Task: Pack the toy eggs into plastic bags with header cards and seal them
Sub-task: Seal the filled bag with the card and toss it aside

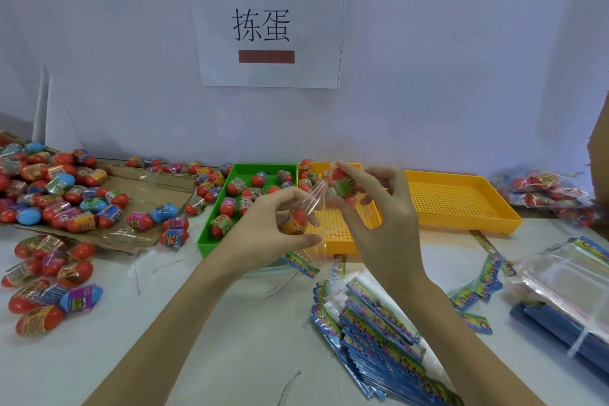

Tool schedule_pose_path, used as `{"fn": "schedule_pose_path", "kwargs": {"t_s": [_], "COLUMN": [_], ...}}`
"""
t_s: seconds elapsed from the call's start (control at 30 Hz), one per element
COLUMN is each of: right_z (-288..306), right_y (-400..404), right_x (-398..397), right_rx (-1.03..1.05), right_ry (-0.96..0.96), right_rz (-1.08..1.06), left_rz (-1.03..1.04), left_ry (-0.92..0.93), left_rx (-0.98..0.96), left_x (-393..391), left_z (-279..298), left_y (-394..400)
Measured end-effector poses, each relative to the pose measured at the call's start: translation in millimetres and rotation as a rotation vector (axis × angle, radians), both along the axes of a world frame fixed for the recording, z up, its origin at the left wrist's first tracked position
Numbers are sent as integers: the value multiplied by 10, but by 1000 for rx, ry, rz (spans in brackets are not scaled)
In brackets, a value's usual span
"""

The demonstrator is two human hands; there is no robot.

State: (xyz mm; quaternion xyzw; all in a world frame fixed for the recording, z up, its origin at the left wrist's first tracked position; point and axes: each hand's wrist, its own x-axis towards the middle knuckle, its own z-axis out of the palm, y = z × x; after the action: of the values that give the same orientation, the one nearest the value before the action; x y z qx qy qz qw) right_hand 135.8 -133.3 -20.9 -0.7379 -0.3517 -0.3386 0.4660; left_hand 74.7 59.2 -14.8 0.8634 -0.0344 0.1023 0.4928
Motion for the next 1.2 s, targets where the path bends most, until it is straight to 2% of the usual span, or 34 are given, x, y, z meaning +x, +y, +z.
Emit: {"fn": "schedule_pose_path", "kwargs": {"t_s": [0.1, 0.23, 0.47, 0.8, 1.0, 1.2], "right_z": [-16, 9, 22, 119, 124, 93], "right_y": [13, 18, -50, -133, -185, -193], "right_x": [-9, -52, -18, 2, 30, 28], "right_rx": [-15, -16, -60, 106, -34, -130], "right_ry": [-13, 120, 566, 664, 793, 812], "right_rz": [73, 193, 361, 352, 462, 520], "left_rz": [13, 28, 54, -9, 32, 28], "left_ry": [-4, -24, -2, 105, 71, 76], "left_rx": [40, 15, -9, -208, -233, -309], "left_x": [8, 11, 1, -44, -38, -29], "left_z": [-6, -8, -9, 86, 97, 71], "left_y": [1, 30, 70, 94, 108, 112]}}
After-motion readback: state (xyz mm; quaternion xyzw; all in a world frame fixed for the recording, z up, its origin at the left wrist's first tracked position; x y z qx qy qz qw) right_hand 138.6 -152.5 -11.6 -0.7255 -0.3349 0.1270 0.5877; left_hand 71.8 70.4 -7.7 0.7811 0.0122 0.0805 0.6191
